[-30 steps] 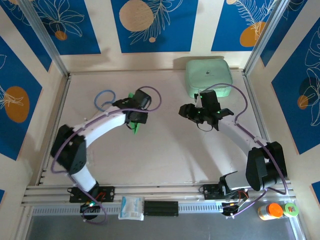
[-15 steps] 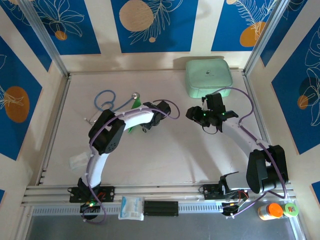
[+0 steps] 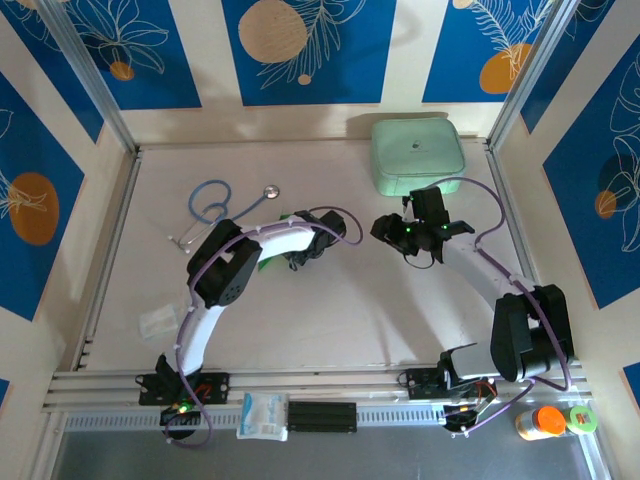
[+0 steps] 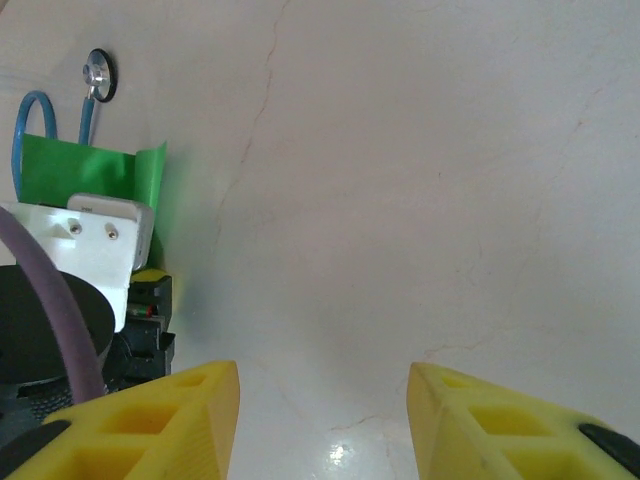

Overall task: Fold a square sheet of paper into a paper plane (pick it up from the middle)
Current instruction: Turn over the paper at the center of the table, then move the paper to the center of the table.

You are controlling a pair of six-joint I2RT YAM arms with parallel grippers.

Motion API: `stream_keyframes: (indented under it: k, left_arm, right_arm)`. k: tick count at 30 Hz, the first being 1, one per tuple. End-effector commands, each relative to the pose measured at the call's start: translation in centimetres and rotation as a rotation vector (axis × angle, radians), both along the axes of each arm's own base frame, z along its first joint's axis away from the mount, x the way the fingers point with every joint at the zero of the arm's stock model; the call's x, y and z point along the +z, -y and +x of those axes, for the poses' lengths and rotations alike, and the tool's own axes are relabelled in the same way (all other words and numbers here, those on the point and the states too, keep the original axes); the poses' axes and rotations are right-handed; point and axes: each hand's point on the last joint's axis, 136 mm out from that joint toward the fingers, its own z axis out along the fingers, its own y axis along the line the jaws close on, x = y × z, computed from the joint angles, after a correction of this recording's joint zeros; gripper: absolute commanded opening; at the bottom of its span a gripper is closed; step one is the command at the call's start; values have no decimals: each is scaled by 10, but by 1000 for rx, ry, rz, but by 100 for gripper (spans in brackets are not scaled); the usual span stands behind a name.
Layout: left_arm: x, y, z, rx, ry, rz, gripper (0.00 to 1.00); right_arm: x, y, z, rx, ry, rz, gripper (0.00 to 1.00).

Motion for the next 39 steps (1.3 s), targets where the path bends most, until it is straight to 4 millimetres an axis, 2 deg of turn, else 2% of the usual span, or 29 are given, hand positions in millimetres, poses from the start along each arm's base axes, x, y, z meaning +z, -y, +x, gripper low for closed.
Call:
stream_keyframes:
  k: [1, 6, 12, 15, 19, 23, 27, 30, 39]
  left_arm:
    - [7, 22, -12, 27, -48, -142, 27]
    - [25, 47, -22, 70, -61, -343, 34]
    - [34, 79, -45, 116, -127, -612, 35]
    - [48, 88, -58, 119, -144, -747, 34]
    - [72, 70, -61, 130, -94, -836, 27]
    - [72, 37, -53, 191, -69, -918, 27]
    - [52, 14, -43, 265, -100, -993, 25]
    - [39, 7, -38, 285, -116, -989, 23]
    - [22, -23, -9, 326, -31, -898, 18]
  right_arm:
    - [-4, -3, -3, 1, -25, 29, 48]
    - [-4, -3, -2, -3, -25, 31, 48]
    - [-9, -3, -4, -4, -42, 35, 48]
    - [-10, -4, -4, -2, -45, 41, 48]
    - [-10, -9, -3, 13, -46, 59, 48]
    - [-10, -17, -2, 39, -48, 78, 49]
    - [-13, -27, -3, 62, -59, 85, 49]
    - [-13, -33, -4, 73, -65, 85, 49]
    - [-16, -47, -4, 110, -82, 90, 49]
